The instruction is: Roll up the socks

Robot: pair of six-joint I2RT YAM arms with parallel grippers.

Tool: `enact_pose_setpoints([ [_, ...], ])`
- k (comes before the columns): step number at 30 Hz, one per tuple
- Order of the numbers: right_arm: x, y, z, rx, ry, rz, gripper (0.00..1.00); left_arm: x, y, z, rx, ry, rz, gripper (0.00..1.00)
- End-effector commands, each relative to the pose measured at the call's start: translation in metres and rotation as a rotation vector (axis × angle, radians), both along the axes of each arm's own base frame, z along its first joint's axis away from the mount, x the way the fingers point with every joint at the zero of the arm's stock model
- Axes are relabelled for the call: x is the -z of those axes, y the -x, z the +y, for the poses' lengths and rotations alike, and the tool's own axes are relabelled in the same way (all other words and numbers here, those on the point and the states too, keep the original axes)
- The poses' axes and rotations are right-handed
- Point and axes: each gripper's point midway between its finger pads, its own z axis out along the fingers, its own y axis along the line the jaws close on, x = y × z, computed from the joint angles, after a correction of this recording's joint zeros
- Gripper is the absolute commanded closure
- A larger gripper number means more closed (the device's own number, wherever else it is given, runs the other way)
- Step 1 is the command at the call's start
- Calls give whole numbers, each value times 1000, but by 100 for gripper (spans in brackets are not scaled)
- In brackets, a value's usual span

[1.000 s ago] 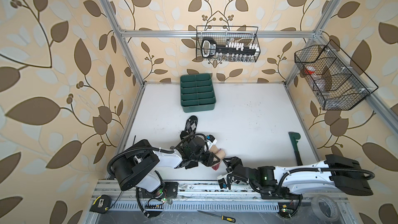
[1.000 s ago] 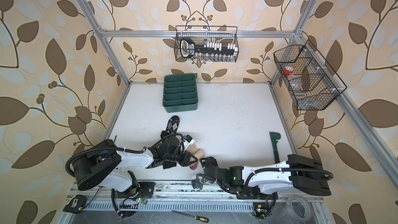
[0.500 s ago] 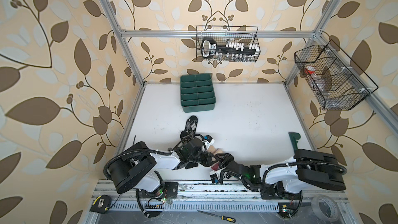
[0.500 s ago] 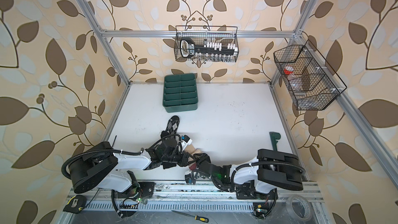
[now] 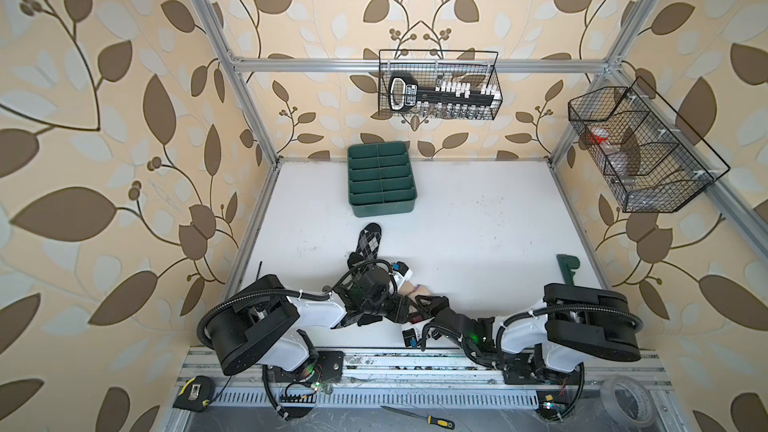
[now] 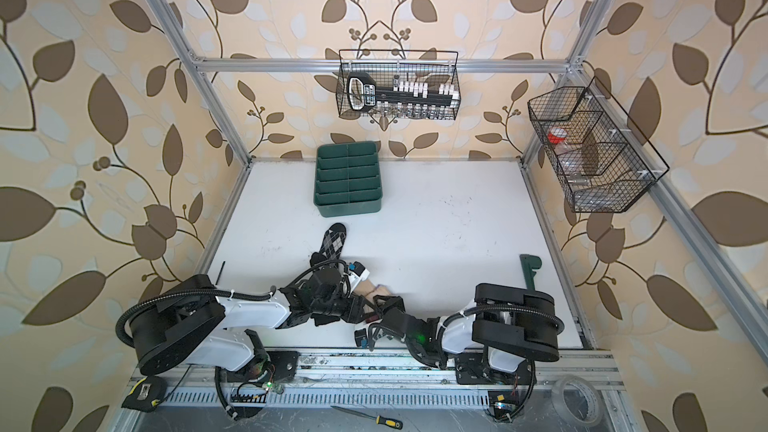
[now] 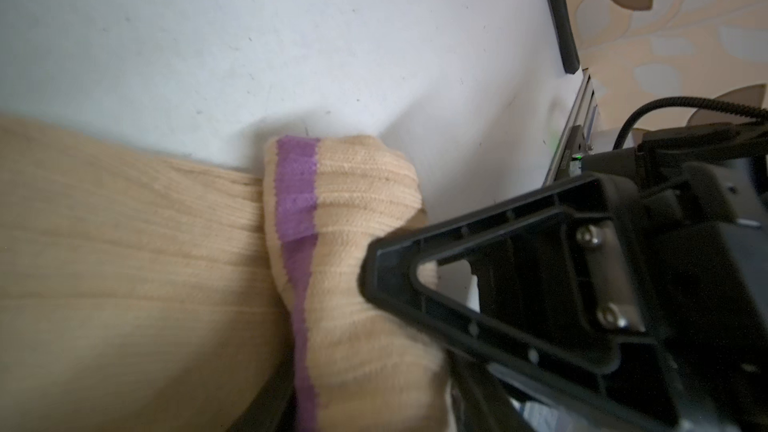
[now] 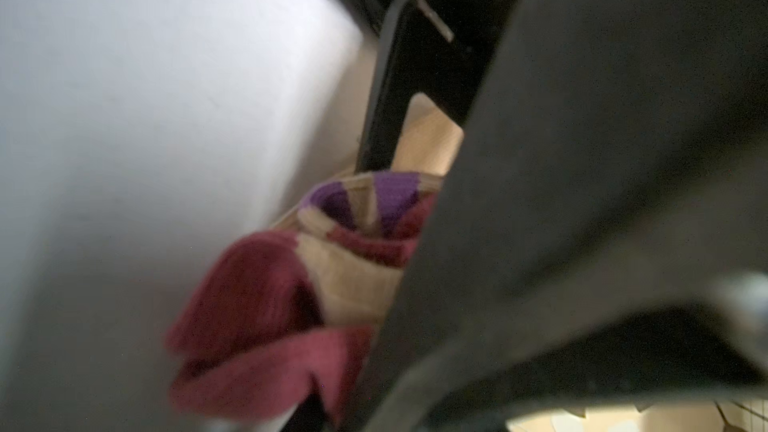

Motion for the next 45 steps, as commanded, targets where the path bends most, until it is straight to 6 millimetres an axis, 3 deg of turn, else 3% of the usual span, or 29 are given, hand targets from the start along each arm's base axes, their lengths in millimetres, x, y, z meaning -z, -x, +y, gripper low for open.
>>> enact_pose_setpoints([
  [1,20,11,0,-59,76,54,74,-28,-7,-9,-5,74,-61,34],
  [5,19,14,0,-68,78,73,76,-55,-17,-9,-19,97,-146,13],
  [10,22,19,-2,-82,98,127,77,-101,-43,12,-110,68,-331,1],
  [14,26,23,-2,-89,115,165,77,-144,-66,41,-223,68,-484,1],
  [17,31,23,-3,-83,132,191,76,-176,-70,55,-250,100,-571,1],
  [22,38,29,-7,-81,195,283,76,-229,-67,73,-243,73,-771,1],
  [29,41,43,-28,16,348,669,75,-286,-43,101,-76,-131,-1102,1],
  [35,39,42,-37,156,390,904,75,-313,2,122,130,-223,-1291,1],
  [42,34,41,-34,305,383,1149,74,-301,37,122,413,-267,-1323,1],
  [45,42,27,-37,435,378,1178,74,-291,41,118,458,-260,-1304,1],
])
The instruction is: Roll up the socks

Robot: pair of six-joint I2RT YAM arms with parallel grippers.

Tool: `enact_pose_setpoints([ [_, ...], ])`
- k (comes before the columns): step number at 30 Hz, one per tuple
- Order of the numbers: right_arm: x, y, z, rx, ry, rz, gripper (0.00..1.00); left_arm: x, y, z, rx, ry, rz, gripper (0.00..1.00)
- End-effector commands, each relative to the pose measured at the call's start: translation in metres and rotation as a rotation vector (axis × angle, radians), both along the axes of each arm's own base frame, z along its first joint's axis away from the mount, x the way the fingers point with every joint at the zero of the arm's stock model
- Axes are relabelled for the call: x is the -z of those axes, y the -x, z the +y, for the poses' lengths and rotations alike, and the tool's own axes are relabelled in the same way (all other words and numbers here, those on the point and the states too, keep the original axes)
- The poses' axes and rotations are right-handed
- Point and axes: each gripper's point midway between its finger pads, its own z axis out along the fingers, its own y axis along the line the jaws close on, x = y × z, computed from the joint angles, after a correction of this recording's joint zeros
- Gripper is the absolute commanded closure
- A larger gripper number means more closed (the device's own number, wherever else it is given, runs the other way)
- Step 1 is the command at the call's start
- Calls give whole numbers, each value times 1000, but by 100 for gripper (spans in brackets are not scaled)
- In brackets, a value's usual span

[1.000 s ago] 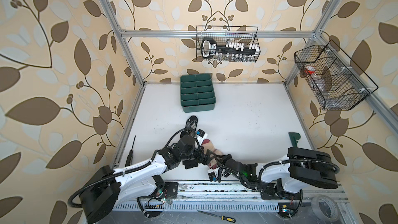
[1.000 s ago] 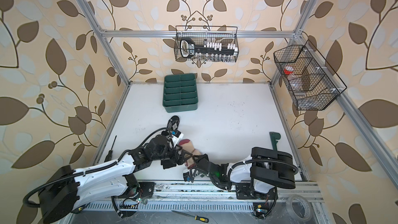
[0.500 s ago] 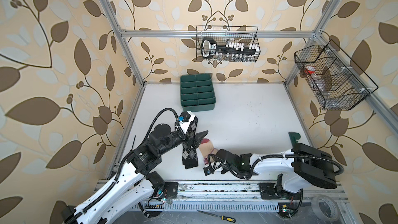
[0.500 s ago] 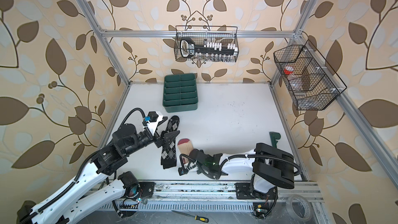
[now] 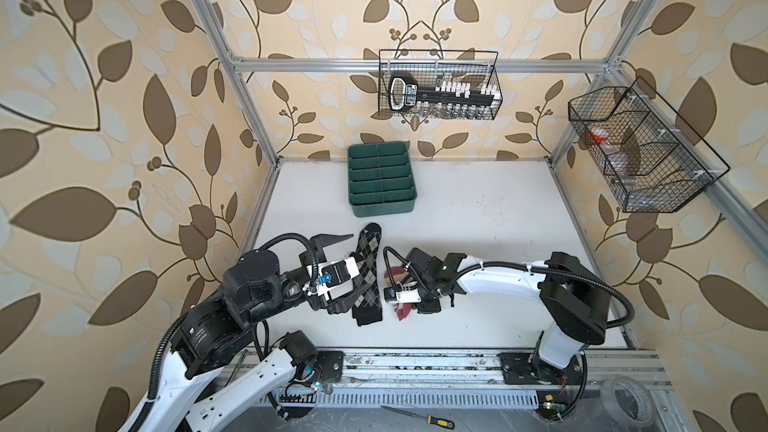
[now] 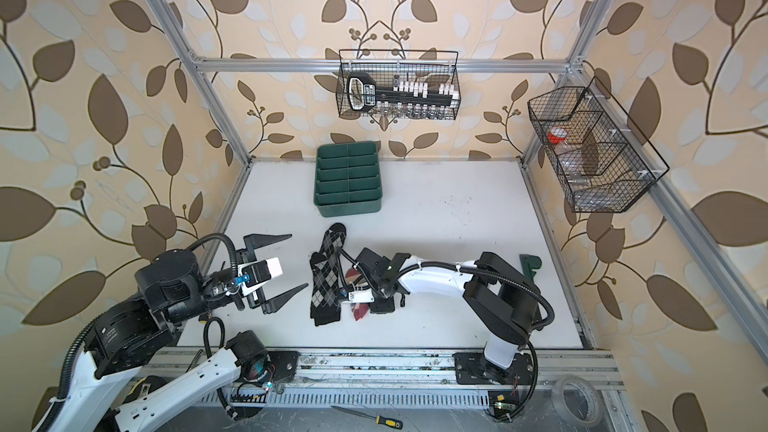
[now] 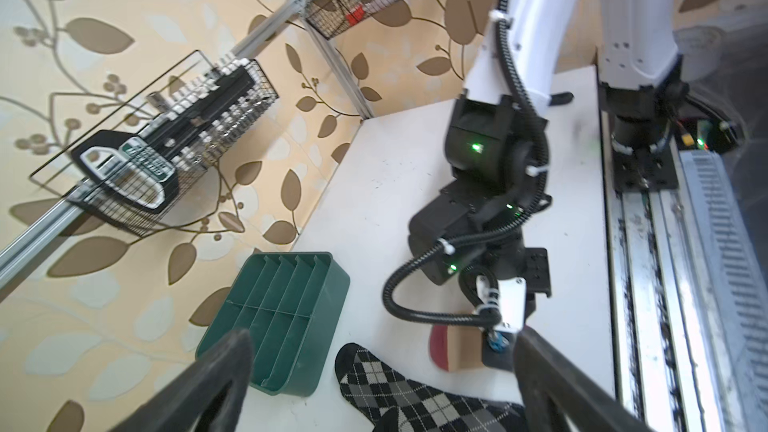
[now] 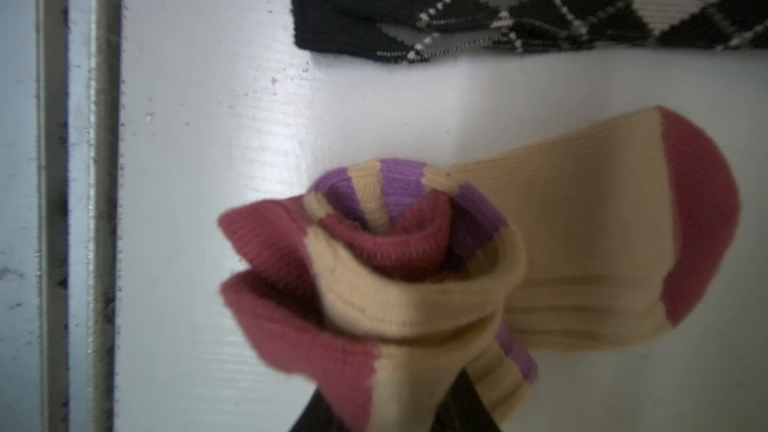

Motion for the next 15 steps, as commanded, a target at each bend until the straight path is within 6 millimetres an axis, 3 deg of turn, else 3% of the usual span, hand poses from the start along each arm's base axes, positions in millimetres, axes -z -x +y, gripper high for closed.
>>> enact_pose_setpoints([
  [1,36,27,-55,155,263,221,74,26,12,-5,97,-105,29,1],
  [5,37,-1,-69,291,302,182,74,40,12,-7,104,-121,53,1],
  [9,22,-22,-82,391,265,180,73,46,16,-12,137,-114,78,1],
  [11,12,-23,-82,408,229,221,74,54,19,-16,166,-125,94,1],
  [15,9,-6,-77,399,184,369,74,79,17,-27,227,-190,94,1],
])
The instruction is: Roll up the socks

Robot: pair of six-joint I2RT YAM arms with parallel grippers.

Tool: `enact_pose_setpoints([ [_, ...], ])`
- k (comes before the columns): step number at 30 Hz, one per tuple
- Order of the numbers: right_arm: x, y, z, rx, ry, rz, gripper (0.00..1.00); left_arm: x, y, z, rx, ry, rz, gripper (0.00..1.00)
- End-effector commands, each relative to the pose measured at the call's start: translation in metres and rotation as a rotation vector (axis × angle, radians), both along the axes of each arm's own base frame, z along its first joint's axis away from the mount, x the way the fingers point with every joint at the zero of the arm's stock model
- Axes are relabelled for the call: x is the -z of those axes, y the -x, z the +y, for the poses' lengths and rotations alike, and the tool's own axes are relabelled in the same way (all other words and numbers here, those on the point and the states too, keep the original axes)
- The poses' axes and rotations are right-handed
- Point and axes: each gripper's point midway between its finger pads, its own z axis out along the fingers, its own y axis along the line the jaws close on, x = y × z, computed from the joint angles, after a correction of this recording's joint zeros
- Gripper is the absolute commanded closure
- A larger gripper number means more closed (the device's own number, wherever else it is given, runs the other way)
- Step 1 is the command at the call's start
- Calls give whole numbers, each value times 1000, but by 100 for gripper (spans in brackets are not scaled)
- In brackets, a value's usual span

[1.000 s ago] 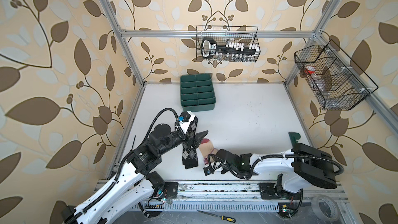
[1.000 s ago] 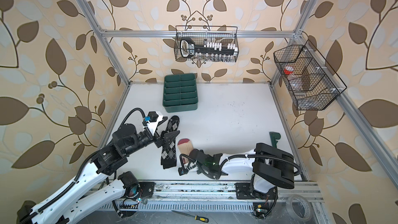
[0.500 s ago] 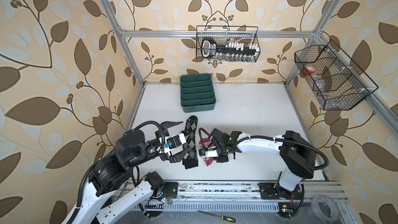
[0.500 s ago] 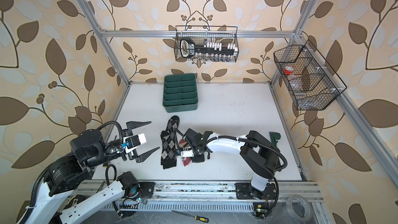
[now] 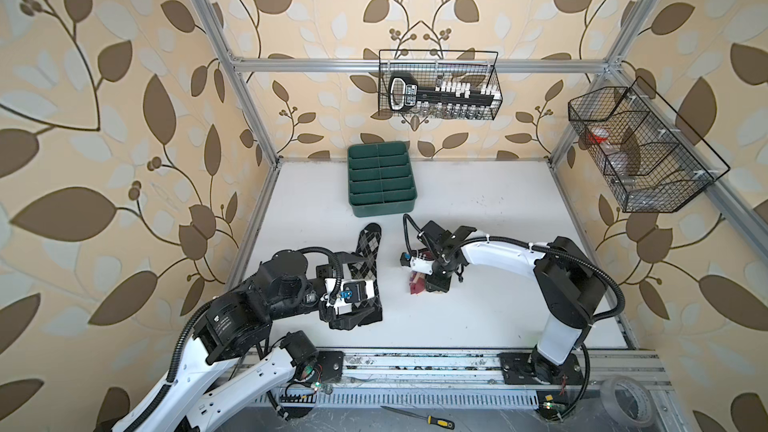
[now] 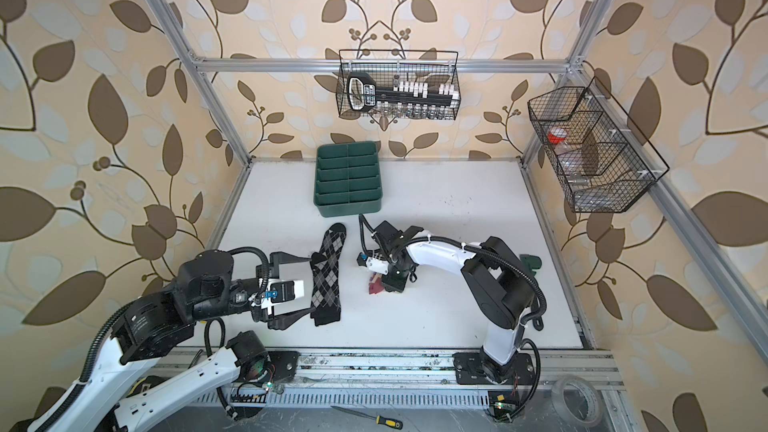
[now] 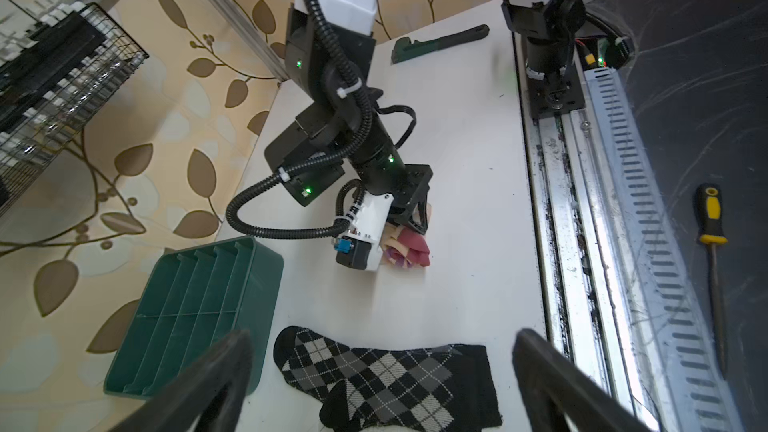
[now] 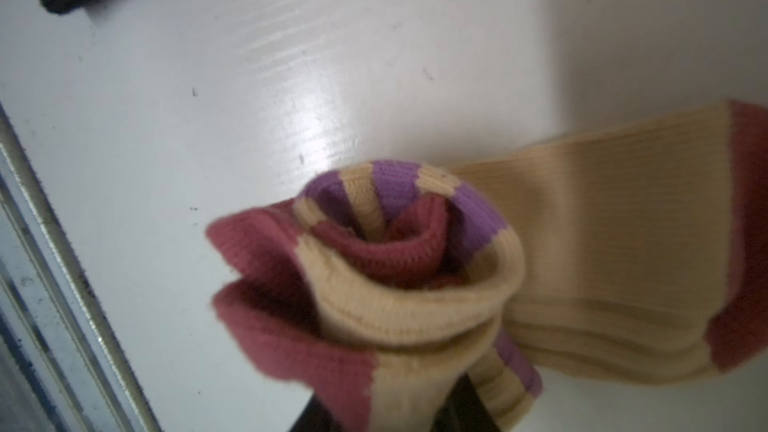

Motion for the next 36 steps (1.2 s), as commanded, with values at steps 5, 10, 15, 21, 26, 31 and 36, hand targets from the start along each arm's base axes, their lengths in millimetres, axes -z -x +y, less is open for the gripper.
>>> enact_pose_setpoints([
  [5,25,59,-24,-6,67,342,73,45,-18,-26,137,-146,-201,1],
  [10,30,68,-26,-38,38,437,73,88,-26,-53,244,-331,-470,1],
  [15,27,72,-21,-51,-30,521,73,124,-21,-80,294,-394,-616,1],
  [21,31,78,-18,-38,-49,611,71,154,-18,-93,311,-399,-622,2],
  [26,36,80,-19,-31,-35,636,71,170,-19,-106,314,-398,-592,3],
  [31,33,75,-16,-14,-57,637,71,187,-22,-118,300,-408,-570,5],
  [36,33,70,-15,4,-69,644,71,203,-22,-125,272,-420,-563,12],
])
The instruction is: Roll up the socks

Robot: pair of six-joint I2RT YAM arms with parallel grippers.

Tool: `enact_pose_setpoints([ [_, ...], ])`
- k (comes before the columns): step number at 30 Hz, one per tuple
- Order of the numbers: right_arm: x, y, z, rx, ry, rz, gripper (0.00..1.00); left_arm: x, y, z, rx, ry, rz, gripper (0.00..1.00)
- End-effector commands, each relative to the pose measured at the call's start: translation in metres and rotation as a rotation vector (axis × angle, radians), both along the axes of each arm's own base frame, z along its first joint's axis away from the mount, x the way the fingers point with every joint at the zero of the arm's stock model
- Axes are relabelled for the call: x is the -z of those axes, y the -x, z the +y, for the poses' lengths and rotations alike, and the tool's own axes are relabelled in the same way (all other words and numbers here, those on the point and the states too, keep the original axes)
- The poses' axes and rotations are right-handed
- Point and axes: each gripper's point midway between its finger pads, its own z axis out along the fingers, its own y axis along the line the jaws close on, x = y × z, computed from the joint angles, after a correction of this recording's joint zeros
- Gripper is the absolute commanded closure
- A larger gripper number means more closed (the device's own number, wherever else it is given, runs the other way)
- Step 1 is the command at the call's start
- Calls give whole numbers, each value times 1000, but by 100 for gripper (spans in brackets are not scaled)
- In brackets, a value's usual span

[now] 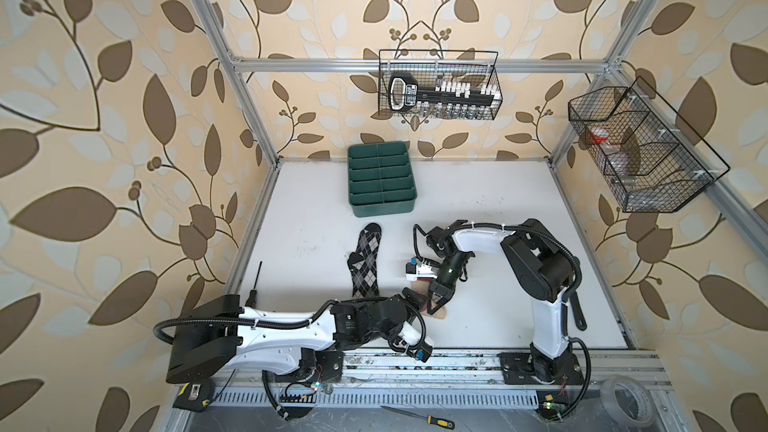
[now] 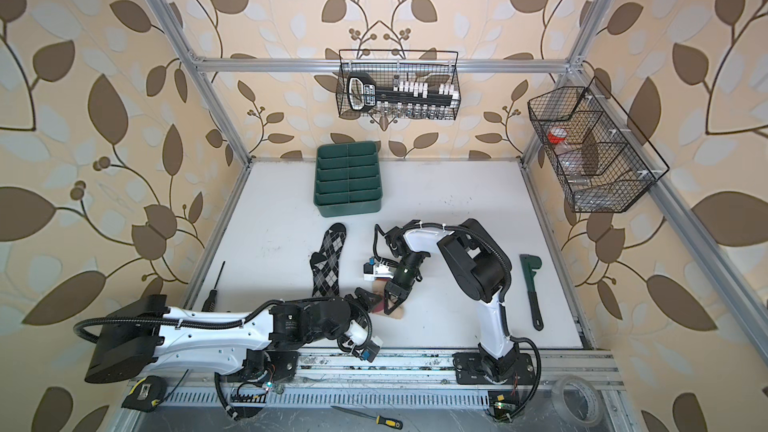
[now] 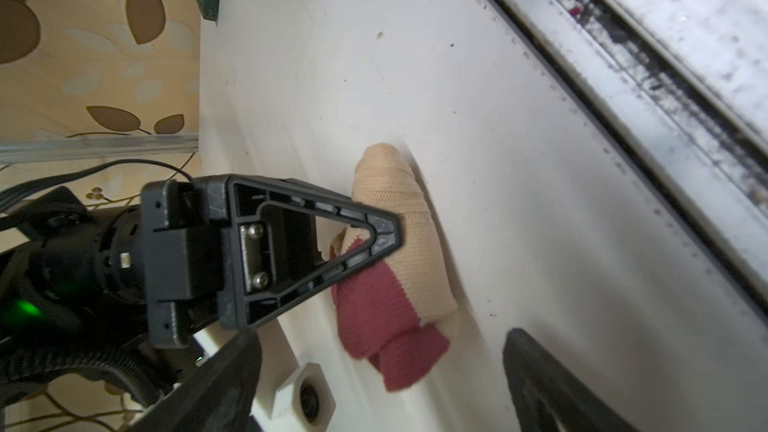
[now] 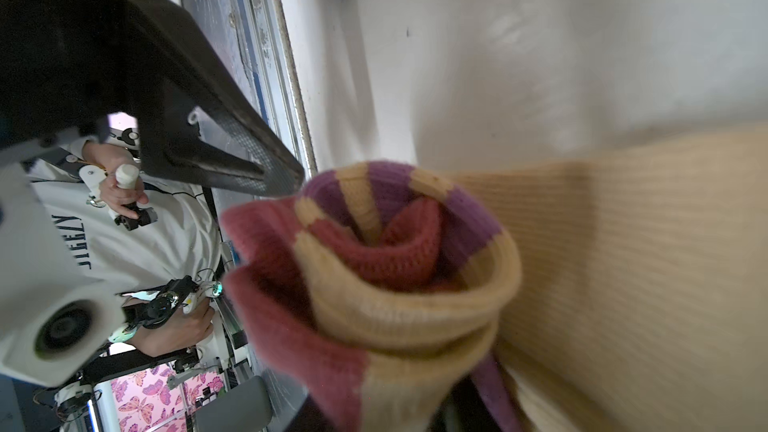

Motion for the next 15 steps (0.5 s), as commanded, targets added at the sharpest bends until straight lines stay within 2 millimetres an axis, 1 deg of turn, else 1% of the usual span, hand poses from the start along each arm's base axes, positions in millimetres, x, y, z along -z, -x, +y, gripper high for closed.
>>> enact_pose_setpoints([
  [1,29,1,-20,-48,109,-13,71,-6,-2,-10,-36,78,-19,14],
  [6,25,-1,-19,-40,91,-17,72,7,-5,-9,-68,78,-14,23],
  [10,22,1,-18,-39,78,-19,72,16,-16,-12,-128,77,-34,27],
  [13,22,4,-17,-46,69,-24,72,23,-26,-11,-193,79,-62,29],
  [15,23,6,-18,-51,69,-26,72,22,-34,-9,-232,92,-88,30],
])
